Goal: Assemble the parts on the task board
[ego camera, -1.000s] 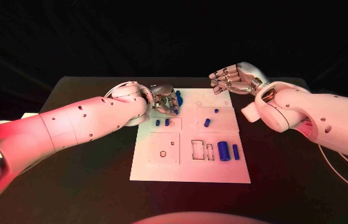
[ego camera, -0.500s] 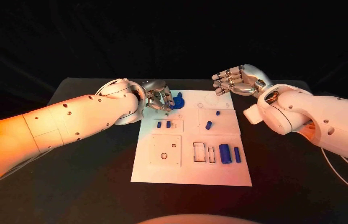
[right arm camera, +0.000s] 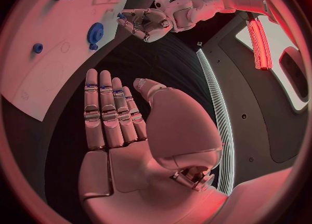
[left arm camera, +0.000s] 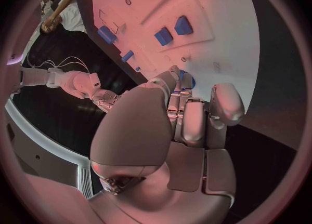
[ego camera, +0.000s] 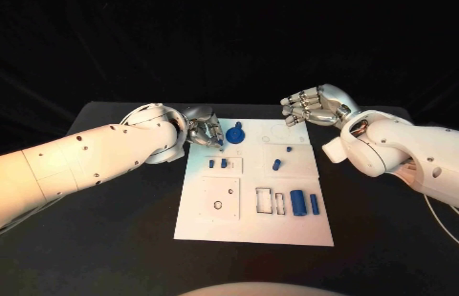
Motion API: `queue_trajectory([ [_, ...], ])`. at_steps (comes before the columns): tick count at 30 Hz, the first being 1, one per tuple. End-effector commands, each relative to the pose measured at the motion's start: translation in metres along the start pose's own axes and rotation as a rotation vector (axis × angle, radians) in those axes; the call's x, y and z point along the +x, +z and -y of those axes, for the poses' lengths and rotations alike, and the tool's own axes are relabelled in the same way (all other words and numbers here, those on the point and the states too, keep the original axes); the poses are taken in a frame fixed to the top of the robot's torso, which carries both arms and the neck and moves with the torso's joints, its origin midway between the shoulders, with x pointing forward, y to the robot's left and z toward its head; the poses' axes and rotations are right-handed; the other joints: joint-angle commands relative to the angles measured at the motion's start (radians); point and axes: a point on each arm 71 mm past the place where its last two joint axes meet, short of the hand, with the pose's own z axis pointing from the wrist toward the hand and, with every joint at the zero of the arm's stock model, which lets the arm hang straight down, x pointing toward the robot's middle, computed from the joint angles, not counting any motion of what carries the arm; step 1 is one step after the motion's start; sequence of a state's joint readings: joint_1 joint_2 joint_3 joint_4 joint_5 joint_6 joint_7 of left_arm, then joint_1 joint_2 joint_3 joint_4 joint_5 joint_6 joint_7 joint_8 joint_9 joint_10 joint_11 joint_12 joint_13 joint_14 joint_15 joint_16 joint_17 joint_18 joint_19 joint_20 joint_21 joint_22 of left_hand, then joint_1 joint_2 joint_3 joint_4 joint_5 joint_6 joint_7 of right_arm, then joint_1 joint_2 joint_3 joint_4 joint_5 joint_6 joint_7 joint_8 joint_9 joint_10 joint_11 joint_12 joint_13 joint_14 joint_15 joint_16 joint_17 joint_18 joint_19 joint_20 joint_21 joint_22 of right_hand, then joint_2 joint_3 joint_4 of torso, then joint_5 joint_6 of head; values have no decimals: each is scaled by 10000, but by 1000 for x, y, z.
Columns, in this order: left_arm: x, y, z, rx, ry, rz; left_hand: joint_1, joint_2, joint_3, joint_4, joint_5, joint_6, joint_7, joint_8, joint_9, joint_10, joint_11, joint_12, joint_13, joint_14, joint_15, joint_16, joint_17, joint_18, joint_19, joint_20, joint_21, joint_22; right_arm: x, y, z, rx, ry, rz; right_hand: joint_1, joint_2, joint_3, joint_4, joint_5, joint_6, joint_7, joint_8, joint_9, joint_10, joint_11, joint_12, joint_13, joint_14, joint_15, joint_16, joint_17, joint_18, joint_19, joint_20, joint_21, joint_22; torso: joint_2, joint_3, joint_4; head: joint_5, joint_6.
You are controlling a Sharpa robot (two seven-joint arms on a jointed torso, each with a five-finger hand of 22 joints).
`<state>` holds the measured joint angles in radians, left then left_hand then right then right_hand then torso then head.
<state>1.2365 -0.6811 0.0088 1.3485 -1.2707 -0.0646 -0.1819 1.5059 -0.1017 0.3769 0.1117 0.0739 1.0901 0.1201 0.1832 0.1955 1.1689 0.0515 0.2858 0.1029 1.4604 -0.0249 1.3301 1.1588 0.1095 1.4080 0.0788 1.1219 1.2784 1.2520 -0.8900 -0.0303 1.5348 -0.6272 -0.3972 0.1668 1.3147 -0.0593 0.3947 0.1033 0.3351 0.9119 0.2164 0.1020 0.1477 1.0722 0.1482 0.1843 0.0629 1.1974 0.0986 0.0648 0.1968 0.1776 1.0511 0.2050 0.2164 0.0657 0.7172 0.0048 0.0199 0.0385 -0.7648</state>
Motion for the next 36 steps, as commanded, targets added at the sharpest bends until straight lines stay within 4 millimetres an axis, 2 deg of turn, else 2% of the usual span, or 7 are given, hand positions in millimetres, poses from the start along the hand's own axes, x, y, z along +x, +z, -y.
queue_trajectory([
  [1, 3, 0, -3, -130, 293, -282, -66, -3, 59, -1, 33, 26, 38, -10, 15, 64, 34, -40, 9, 65, 29, 36, -9, -164, 56, 23, 14, 12, 2, 1, -1, -104, -58, -146, -90, 24, -6, -51, 55, 91, 17, 33, 11, 83, 25, 12, -9, 85, -2, 31, -38, 78, 99, 3, -41, 14, 20, 0, -15, 6, 12],
  [9, 7, 4, -6, -235, 441, -526, -58, -14, 83, -29, 32, 53, 25, -9, 23, 94, 22, -45, 23, 58, 24, 24, -36, -167, 58, 23, 37, 36, 3, 1, -1, -71, -111, -97, -103, 6, -10, -62, 74, 82, 31, 11, 2, 79, 33, -13, -15, 99, -3, 17, -75, 75, 127, -5, -63, 11, 17, 7, 0, 27, -11],
  [20, 12, 9, -7, -242, 404, -758, -55, -23, 90, -42, 32, 59, 21, -11, 25, 104, 19, -46, 29, 60, 21, 30, -27, -170, 62, 22, 54, 51, 4, 1, -2, -69, -102, -148, -108, 7, 1, -75, 117, 68, 42, -15, -7, 70, 42, -42, -17, 99, 4, -2, -121, 69, 143, -7, -96, 5, 21, 11, -22, 27, -38],
  [25, 14, 9, -7, -271, 378, -892, -53, -23, 97, -50, 32, 66, 19, -11, 27, 113, 15, -47, 35, 57, 19, 25, -39, -168, 58, 22, 50, 51, 5, 1, -2, -43, -86, -213, -115, 10, 6, -78, 127, 58, 50, -29, -13, 60, 49, -59, -19, 93, 9, -11, -146, 66, 145, -5, -117, 2, 11, 8, -1, -25, -69],
  [31, 14, 10, -8, -334, 379, -968, -50, -30, 103, -60, 31, 70, 17, -13, 28, 119, 13, -49, 39, 57, 17, 28, -35, -166, 53, 21, 41, 47, 5, 1, -2, -8, -81, -244, -132, 5, 7, -82, 132, 35, 64, -58, -23, 40, 63, -88, -19, 74, 23, -23, -191, 61, 144, 2, -155, -4, 14, 10, -23, -9, -77],
  [36, 14, 11, -7, -313, 367, -933, -50, -30, 103, -60, 31, 70, 17, -13, 28, 119, 13, -49, 39, 57, 17, 28, -35, -166, 53, 21, 41, 47, 5, 1, -2, 9, -77, -259, -139, 3, 7, -85, 132, 24, 71, -71, -29, 32, 69, -101, -19, 65, 28, -27, -213, 60, 144, 5, -174, -6, 14, 9, -8, -34, -82],
])
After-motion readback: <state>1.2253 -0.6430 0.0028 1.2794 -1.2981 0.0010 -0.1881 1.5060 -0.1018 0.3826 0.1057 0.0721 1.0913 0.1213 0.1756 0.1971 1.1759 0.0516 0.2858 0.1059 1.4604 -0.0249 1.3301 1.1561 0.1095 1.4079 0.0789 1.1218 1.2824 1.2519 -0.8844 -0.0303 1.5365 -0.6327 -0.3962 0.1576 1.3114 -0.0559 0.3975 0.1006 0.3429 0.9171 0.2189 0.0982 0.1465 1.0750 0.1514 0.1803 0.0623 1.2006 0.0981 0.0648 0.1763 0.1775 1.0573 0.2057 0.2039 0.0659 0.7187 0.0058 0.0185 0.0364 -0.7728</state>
